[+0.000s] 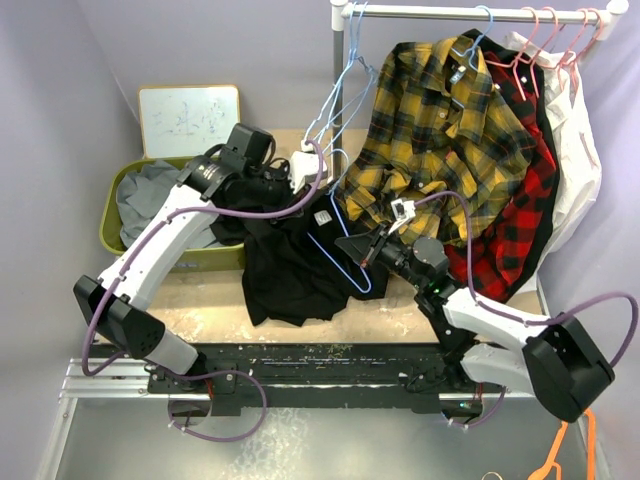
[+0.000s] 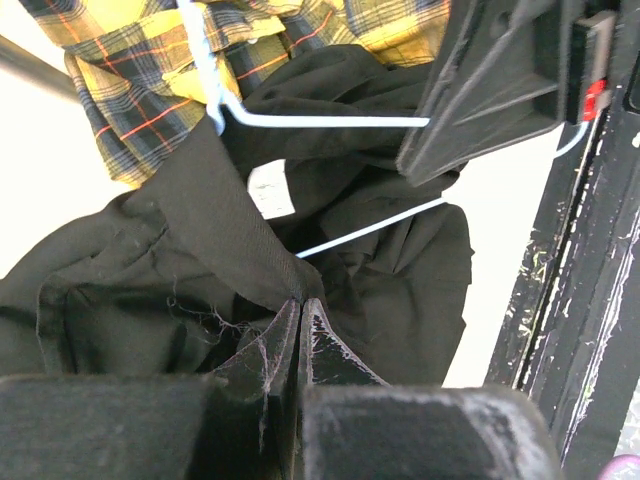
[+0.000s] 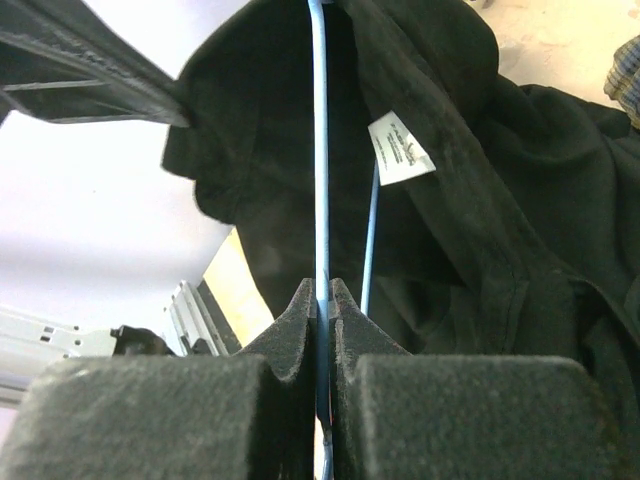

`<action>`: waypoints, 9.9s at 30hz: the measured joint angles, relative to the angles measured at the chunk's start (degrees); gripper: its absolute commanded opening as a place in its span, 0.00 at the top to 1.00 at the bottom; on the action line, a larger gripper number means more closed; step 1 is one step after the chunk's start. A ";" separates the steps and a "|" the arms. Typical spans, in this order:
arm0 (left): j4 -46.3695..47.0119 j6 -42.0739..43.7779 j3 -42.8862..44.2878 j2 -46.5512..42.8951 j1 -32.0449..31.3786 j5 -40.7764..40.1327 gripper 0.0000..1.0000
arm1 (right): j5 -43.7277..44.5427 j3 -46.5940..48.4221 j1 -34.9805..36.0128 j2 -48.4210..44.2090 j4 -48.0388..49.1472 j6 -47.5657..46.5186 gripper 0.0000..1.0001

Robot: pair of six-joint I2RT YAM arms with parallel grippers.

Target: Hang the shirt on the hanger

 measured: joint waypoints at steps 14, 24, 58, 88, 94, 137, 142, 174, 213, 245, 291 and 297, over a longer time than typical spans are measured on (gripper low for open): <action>-1.01 0.94 -5.05 0.33 0.48 4.31 0.01 | 0.28 0.00 0.00 10.01 10.75 -0.02 1.00; -0.61 9.20 1.38 4.57 13.60 19.65 0.01 | -0.20 -0.04 0.00 13.73 13.92 -0.50 1.00; -18.34 47.89 22.34 29.33 12.59 28.28 0.54 | -1.97 0.00 0.00 17.11 15.06 -2.89 1.00; -22.25 55.54 24.65 32.83 9.01 29.14 1.00 | -2.78 0.44 -0.20 16.59 14.23 -4.09 1.00; -22.69 55.71 24.72 32.44 9.03 29.29 1.00 | -2.69 0.44 -0.13 14.47 12.28 -4.48 1.00; -26.91 42.84 34.84 22.88 1.86 18.49 1.00 | -4.59 4.46 0.26 -1.73 -0.76 -9.29 0.86; -29.75 40.57 34.21 18.58 0.50 16.15 1.00 | -4.44 6.16 0.31 -2.99 -1.95 -9.90 0.32; -21.00 18.34 32.65 9.75 -0.22 -1.38 1.00 | 4.39 -4.52 0.28 -35.30 -34.16 -8.04 0.27; -17.22 13.88 26.99 6.93 3.02 -2.12 1.00 | 5.86 -10.43 0.74 -7.45 -0.66 -4.94 0.33; -18.73 16.13 28.28 6.40 3.02 -3.93 1.00 | 4.35 -6.71 -2.14 0.92 7.26 -3.69 1.00; -7.56 15.15 14.80 3.32 2.95 -5.05 1.00 | -9.05 22.71 4.17 3.85 -16.61 -8.13 0.96; -7.39 13.33 14.27 2.91 3.23 0.42 1.00 | -8.79 23.47 7.23 4.57 -12.02 -9.33 0.00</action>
